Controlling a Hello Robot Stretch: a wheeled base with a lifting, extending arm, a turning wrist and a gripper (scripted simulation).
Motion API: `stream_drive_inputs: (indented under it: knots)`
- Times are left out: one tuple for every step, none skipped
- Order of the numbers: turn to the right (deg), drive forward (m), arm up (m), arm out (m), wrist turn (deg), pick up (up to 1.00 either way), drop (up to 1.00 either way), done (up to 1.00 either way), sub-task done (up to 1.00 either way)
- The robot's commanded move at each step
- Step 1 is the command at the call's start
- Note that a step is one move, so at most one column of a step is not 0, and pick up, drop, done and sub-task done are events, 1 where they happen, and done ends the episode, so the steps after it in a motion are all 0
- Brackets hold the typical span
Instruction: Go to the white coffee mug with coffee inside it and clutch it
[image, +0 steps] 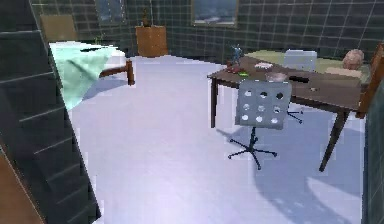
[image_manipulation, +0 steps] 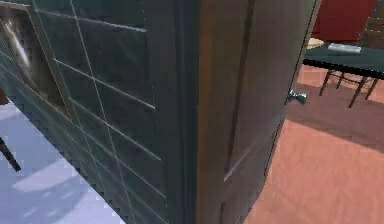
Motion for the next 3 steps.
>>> stream_drive_inputs:
  knots:
    - [36.0, 0.00, 0.00, 0.00, 0.0, 0.00, 0.00, 0.00, 0.00]
    - [0.0, 1.00, 0.00, 0.00, 0.0, 0.00, 0.00, 0.00, 0.00]
    - [6.0, 0.00, 0.00, 0.00, 0.0, 0.00, 0.00, 0.00, 0.00]
